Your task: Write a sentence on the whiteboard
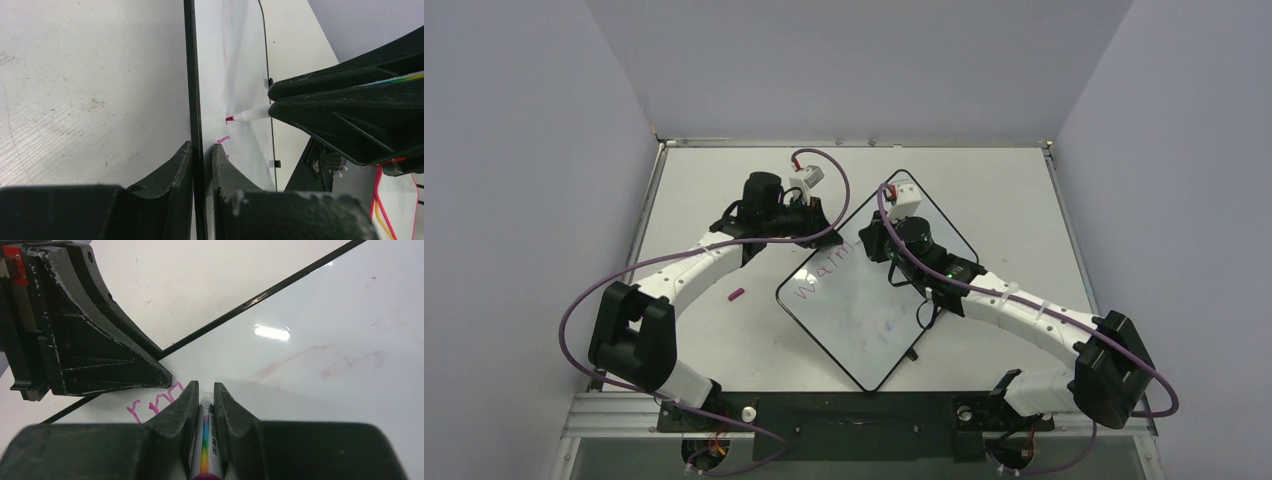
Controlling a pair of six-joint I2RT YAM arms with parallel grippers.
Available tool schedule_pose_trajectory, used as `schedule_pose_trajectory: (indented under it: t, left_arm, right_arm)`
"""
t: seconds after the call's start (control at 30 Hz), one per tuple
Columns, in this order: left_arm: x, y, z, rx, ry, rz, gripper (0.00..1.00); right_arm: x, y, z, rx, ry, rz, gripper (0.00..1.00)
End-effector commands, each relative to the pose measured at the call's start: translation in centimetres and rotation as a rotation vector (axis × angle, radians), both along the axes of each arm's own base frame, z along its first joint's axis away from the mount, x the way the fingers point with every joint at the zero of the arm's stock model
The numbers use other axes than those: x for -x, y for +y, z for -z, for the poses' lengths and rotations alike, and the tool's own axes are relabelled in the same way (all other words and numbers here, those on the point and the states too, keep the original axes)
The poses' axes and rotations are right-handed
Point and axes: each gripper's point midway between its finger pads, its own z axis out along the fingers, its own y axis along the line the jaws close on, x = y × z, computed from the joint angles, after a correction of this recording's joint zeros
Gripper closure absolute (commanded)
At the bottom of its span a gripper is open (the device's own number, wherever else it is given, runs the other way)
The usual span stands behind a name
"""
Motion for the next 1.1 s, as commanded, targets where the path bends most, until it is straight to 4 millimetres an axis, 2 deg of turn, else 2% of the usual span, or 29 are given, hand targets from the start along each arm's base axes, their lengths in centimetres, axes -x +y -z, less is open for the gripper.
schedule_pose_trajectory:
  t: [0.0, 0.6, 1.07]
  left_arm:
    - [-1.4, 1.1, -0.3, -0.063, -0.118, -0.028, 1.0]
    - [-1.4, 1.1, -0.3, -0.065, -0.119, -0.029, 1.0]
    - [-1.4, 1.1, -0.2, -0.066, -0.117, -0.029, 1.0]
  right_arm:
    - [-1.2, 0.6, -1.8, -0.049, -0.04, 0.004, 1.0]
    - [-1.7, -0.3, -0.1, -0.042, -0.01, 0.027, 1.0]
    - [-2.7, -1.4, 0.1, -0.04, -0.007, 0.055, 1.0]
